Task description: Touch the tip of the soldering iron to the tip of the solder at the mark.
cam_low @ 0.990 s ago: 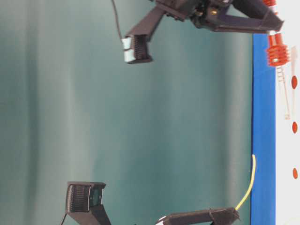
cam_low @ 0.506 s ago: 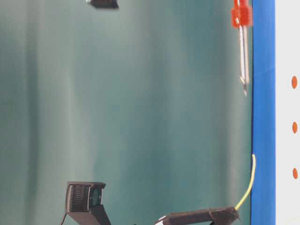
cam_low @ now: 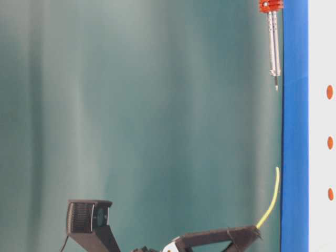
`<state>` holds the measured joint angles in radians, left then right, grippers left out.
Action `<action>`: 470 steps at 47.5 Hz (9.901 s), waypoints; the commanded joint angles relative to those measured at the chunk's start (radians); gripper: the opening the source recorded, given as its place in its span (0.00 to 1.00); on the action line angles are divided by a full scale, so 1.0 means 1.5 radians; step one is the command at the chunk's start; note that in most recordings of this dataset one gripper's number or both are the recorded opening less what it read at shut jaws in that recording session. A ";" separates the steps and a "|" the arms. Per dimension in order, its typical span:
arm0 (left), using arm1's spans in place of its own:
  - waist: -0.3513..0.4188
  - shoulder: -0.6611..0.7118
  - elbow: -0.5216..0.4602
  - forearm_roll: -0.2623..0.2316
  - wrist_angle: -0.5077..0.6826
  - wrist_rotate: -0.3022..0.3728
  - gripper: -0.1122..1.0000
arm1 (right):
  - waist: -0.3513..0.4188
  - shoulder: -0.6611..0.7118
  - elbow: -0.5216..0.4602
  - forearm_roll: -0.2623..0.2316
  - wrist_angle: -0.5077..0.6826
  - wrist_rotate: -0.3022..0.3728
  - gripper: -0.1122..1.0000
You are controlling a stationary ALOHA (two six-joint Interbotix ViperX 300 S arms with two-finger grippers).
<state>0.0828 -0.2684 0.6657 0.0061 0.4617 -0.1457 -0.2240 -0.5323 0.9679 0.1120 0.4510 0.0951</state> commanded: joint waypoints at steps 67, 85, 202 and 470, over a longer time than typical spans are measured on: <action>0.008 0.261 -0.191 0.001 -0.030 0.005 0.13 | -0.001 0.045 -0.010 -0.012 -0.016 0.002 0.16; 0.007 0.261 -0.191 0.001 -0.022 0.003 0.13 | -0.001 0.120 -0.039 -0.012 -0.015 0.002 0.16; 0.006 0.263 -0.199 0.002 -0.022 0.008 0.13 | -0.009 0.138 -0.050 -0.016 -0.005 0.002 0.16; -0.173 -0.297 0.246 0.000 -0.274 0.086 0.85 | 0.179 -0.193 0.059 0.030 -0.289 -0.106 0.84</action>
<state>-0.2102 -0.6596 1.0293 0.0046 0.0644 -0.0430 0.0767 -0.7609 1.0554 0.1641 0.0000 -0.0598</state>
